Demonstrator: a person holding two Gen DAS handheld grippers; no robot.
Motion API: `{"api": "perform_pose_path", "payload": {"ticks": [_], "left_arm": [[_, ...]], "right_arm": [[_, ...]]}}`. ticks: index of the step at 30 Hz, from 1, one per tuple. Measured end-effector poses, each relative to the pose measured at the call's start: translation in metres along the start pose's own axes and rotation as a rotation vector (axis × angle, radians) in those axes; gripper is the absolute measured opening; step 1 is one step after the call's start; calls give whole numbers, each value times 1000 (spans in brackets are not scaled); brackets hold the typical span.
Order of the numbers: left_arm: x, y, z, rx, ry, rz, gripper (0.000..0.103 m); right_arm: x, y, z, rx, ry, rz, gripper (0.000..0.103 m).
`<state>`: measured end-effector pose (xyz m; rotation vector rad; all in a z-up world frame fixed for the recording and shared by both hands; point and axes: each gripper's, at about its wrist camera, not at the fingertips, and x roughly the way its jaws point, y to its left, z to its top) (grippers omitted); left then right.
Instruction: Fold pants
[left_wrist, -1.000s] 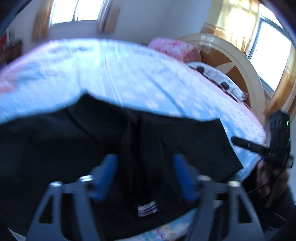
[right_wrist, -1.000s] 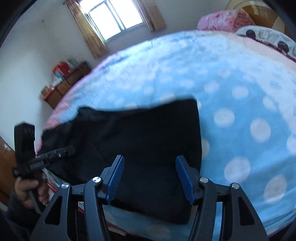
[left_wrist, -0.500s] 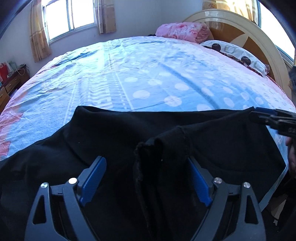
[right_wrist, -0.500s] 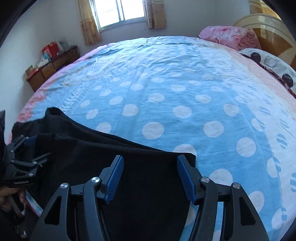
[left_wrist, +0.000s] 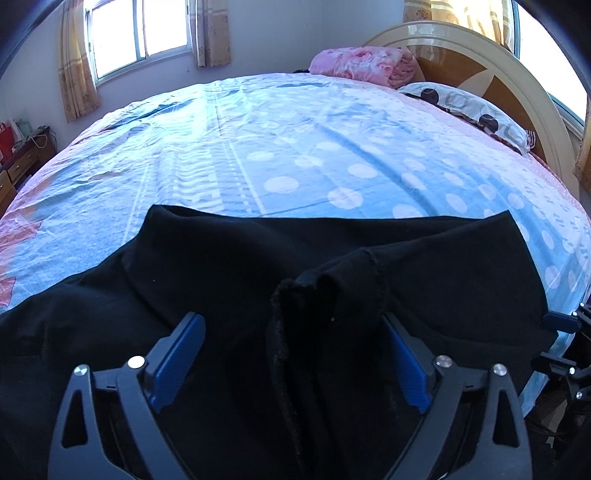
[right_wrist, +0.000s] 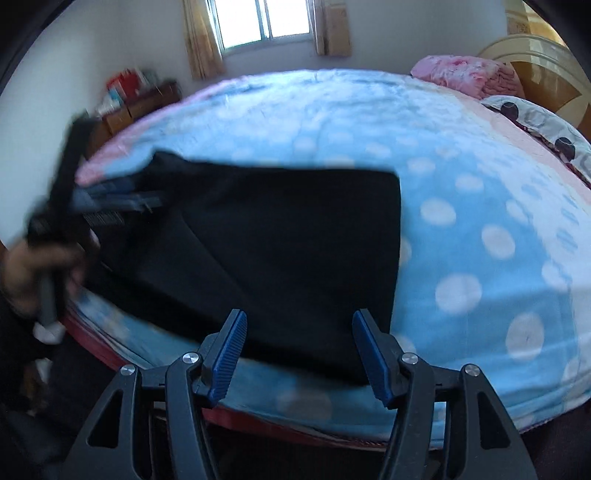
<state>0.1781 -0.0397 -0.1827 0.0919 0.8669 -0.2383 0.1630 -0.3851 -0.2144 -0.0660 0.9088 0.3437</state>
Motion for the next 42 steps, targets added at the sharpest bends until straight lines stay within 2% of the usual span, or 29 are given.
{"api": "perform_pose_path", "payload": {"ticks": [7,11,15,19,23,25,26,28,29,31,35,36,38,40,42], "left_arm": [[-4,2,-3,-3,2,-10,98],[-14,4,-8,-13,-2,-10,98],[-22,10,-22,-48,-1,-9,98],[-32,17,-36,-43,-3,21,98],[-53,40,-40,-118,-43,9,98],[-65,54,-41,-127,-61,26,98],[-74,66,-43,-124,-67,41,98],[-88,93,-47,-128,-77,94,98],[-94,109,-49,-135,-78,127,98],[-107,151,-56,-162,-78,202,98],[-115,237,-71,-243,-38,354,98],[-115,254,-75,-275,-35,350,98],[-110,292,-83,-367,-24,294,97],[-100,313,-89,-430,-9,221,94],[-91,322,-93,-452,-9,167,90]], "right_arm": [[-5,7,5,-24,16,-26,65],[-25,16,16,-22,-67,-36,65],[-25,44,42,-105,-106,32,65],[-8,67,74,-129,-127,113,65],[30,98,97,-208,-79,149,65],[61,110,101,-238,10,124,65],[74,115,99,-255,59,105,67],[78,126,93,-315,16,64,75],[77,126,92,-319,13,58,75],[71,120,94,-271,2,99,75],[43,107,91,-174,-88,203,75],[39,108,90,-174,-103,206,75],[32,111,84,-175,-130,217,75],[29,119,79,-184,-138,242,75],[30,127,75,-210,-139,266,75]]}}
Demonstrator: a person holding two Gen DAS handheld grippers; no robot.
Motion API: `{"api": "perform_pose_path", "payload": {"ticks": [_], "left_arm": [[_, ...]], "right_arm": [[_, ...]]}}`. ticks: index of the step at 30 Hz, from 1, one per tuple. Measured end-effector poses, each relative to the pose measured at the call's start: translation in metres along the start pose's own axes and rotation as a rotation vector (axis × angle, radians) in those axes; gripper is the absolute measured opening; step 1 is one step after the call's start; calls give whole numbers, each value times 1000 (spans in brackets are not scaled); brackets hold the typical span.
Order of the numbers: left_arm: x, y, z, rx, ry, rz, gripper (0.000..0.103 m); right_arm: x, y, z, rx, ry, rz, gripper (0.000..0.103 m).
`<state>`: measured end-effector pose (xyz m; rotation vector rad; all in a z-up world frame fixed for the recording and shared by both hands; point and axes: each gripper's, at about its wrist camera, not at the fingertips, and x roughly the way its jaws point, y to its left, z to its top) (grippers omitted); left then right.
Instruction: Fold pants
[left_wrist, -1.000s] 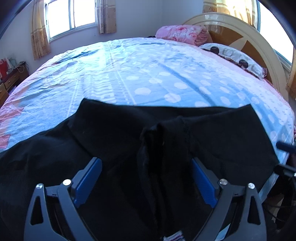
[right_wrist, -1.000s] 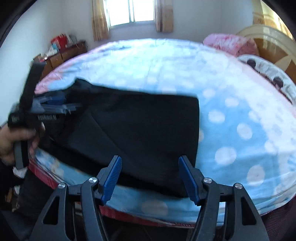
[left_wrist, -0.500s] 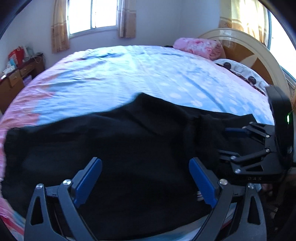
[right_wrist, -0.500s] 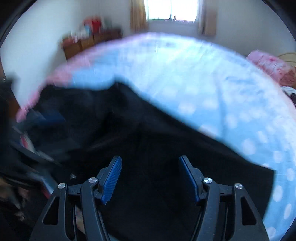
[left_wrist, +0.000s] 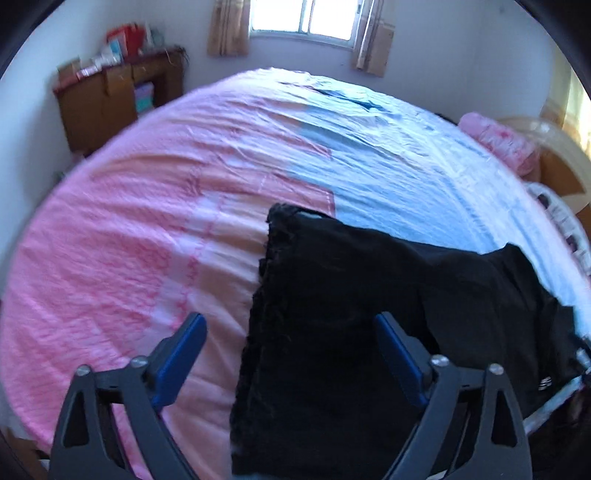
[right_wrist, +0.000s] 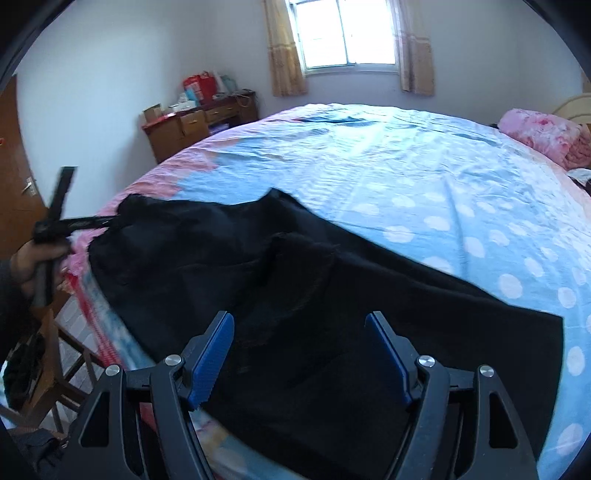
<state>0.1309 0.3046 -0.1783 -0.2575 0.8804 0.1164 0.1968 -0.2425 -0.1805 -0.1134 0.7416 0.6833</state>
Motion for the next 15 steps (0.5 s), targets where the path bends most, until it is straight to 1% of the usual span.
{"api": "perform_pose_path", "payload": {"ticks": [1,2,3,5,7,10,11,14,15], "left_arm": [[6,3,-1,-11,12,-21,90],[11,6,0,-33,21,-62,90],[14,7,0,-42,16,-78,90],[12,0,-3,-32,6,-77,90],[12,-8,-6,-12,14,-90,86],[15,-24,-13,62,20,-70,86],[17,-25,-13,67,18,-74,86],[18,-12,-6,12,7,-147,83],[17,-9,-5,-1,4,-167,78]], "right_arm": [[-1,8,-4,-11,3,4,75],[1,13,-5,-21,5,8,75],[3,17,-6,-31,8,15,75],[6,21,-8,-43,15,24,75],[9,24,-9,-41,21,25,75],[12,22,-9,-7,26,36,75],[12,21,-10,10,28,42,75],[15,18,-11,45,33,53,75],[15,17,-11,52,32,57,75]]}}
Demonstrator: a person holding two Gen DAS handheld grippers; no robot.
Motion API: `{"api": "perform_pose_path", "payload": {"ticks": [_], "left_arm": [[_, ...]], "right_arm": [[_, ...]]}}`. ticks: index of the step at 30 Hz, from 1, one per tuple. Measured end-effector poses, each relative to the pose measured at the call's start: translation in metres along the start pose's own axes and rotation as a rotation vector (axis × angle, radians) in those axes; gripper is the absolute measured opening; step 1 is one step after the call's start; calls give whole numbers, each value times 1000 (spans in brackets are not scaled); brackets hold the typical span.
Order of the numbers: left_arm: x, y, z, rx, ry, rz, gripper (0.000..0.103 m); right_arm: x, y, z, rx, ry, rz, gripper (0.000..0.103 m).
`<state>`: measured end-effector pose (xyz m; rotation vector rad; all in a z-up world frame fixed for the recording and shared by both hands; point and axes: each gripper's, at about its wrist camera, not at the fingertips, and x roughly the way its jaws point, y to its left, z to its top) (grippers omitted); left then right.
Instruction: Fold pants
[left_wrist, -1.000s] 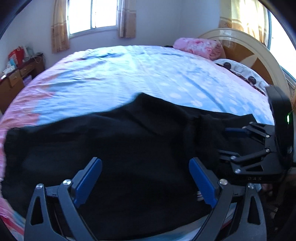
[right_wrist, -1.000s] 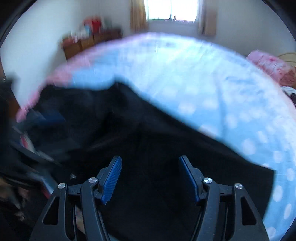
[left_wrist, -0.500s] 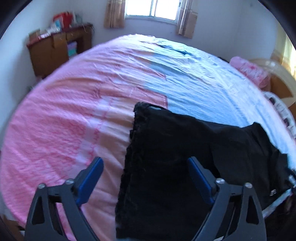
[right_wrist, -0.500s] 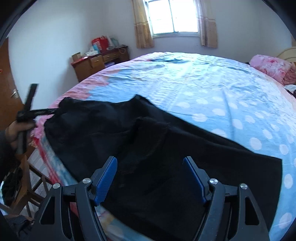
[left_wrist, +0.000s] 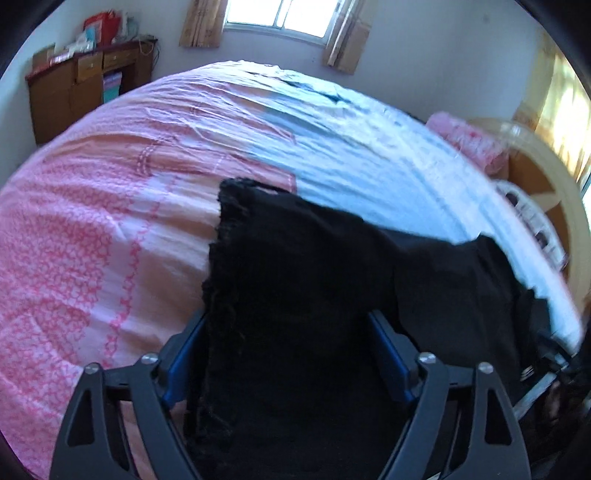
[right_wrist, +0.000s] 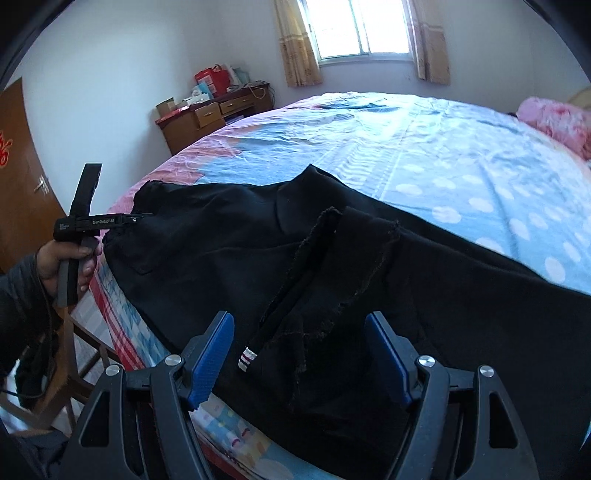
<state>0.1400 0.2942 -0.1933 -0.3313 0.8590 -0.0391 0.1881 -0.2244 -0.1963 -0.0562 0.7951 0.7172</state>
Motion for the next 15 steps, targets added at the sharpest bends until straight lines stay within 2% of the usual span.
{"api": "perform_pose_path", "payload": {"ticks": [2,4,6,8,10,13,15], "left_arm": [[-2,4,2,-23,3,-45,71],[-1,6,3,-14,15,-51,63],[-2,6,3,11,24,-49,61],[-1,4,4,19,36,-60,50],[-6,-2,6,26,36,-51,34],[-17,-10,7,38,12,-38,25],[-28,-15,6,25,-12,-49,23]], "right_arm": [[-1,0,0,11,-7,4,75],[-2,0,0,22,-18,6,75],[-1,0,-1,31,-17,11,75],[1,1,-2,38,-14,13,75],[2,1,-4,45,-10,16,75],[-2,2,-5,51,-25,21,75],[-6,1,-4,55,-42,14,75]]}}
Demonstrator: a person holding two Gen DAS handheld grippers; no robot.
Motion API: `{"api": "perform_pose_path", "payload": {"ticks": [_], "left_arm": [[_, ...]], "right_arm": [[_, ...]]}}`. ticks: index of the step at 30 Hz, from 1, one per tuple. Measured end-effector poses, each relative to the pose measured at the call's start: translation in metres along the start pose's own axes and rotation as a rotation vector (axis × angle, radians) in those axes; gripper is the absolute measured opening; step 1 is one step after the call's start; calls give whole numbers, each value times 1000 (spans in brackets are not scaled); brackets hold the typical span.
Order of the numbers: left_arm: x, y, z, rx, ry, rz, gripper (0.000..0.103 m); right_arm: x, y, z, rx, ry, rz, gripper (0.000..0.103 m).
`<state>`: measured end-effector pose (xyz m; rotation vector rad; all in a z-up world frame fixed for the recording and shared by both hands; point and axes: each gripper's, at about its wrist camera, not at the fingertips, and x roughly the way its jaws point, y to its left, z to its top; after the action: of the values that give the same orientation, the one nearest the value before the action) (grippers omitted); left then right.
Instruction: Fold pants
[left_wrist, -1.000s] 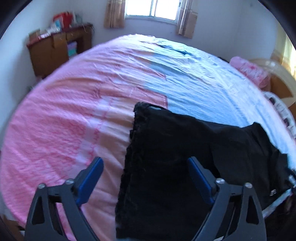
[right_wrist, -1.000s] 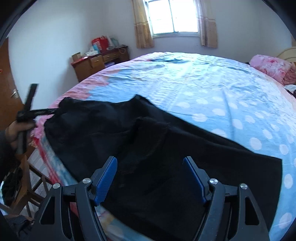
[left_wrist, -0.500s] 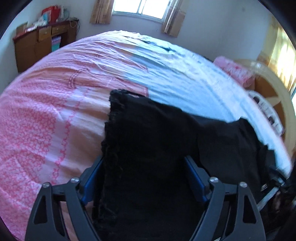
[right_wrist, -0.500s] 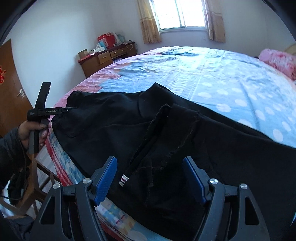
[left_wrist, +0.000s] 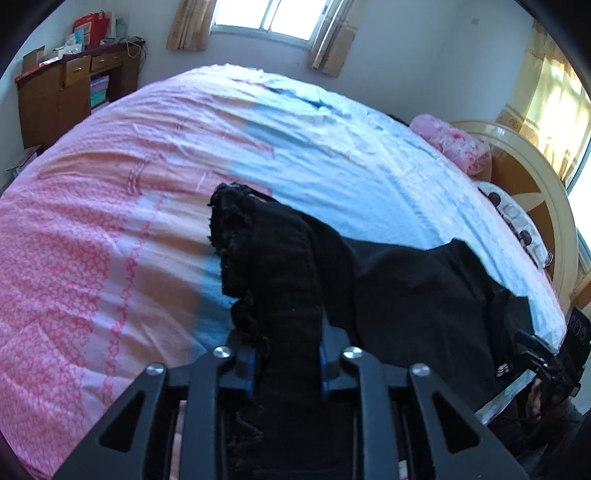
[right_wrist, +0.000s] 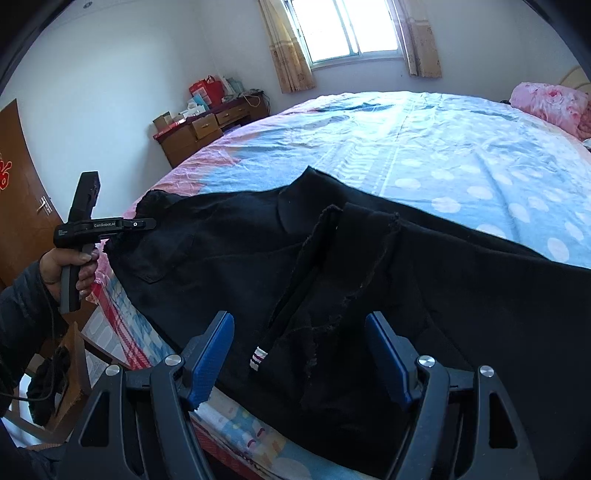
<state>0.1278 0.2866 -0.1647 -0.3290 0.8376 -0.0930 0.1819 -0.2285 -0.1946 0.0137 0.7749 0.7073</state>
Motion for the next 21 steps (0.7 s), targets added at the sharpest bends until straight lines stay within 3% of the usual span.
{"api": "perform_pose_path", "payload": {"ticks": [4,9,14,21], "left_arm": [[-26,-9,-1,-69,-57,-88,21],[-54,-35,3,-72,-97,-169,21],[-68,-73,12,-95,-114,-307,20],[-64,-166,33,15,-125,-493,19]], "right_arm": [[-4,-10,1,31,-14,-18,75],[-4,-29,2,105,-16,-79,75],[-21,-48,6,181,-66,-110,75],[-63,-79,3,276,-158,-184,75]]}}
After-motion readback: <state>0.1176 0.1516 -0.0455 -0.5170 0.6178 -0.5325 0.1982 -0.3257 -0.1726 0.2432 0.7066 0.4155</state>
